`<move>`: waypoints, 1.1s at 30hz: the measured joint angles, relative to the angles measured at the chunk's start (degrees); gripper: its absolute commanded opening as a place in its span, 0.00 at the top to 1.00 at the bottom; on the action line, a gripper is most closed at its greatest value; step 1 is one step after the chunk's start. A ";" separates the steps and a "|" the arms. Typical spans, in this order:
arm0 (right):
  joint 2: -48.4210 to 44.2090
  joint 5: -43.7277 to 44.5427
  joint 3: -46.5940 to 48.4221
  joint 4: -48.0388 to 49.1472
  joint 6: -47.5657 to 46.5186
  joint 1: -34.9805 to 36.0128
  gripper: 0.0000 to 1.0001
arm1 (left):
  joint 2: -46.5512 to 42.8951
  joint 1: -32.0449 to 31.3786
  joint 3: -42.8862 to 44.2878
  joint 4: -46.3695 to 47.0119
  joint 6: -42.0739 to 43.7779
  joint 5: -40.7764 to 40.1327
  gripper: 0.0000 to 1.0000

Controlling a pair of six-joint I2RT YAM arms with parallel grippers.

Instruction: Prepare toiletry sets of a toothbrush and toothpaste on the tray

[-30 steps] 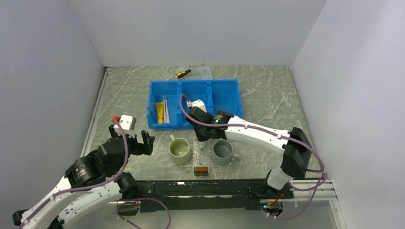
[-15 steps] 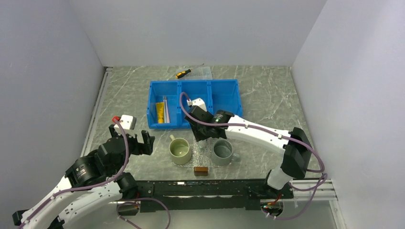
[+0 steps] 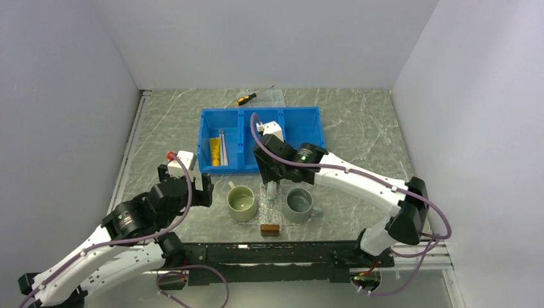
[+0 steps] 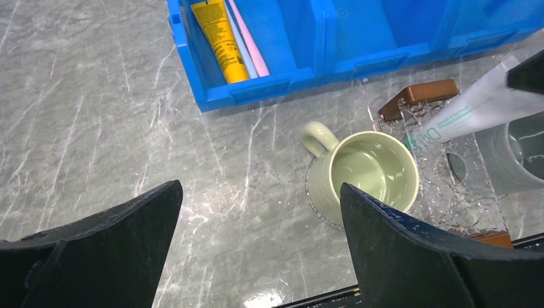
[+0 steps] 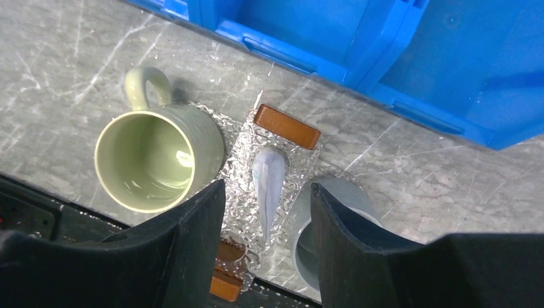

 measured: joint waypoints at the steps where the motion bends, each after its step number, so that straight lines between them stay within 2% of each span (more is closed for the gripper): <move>1: -0.81 0.22 -0.04 -0.11 0.13 0.00 0.46 | 0.59 0.00 0.04 -0.02 -0.11 0.00 0.01; 12: -13.14 2.10 -8.81 -0.26 1.68 0.00 0.45 | 12.92 0.48 9.51 -0.98 -2.34 -0.81 0.01; 18: -18.56 2.38 -13.88 -0.26 2.40 0.00 0.45 | 20.04 4.15 13.29 -0.11 -2.36 0.85 0.06; 25: -27.08 2.40 -16.24 -0.52 2.99 0.00 0.49 | 28.81 12.81 18.27 3.41 -1.92 6.78 0.21; 33: -32.24 2.25 -16.55 -2.40 3.02 0.00 0.51 | 40.37 21.14 24.50 6.88 -0.87 14.12 0.36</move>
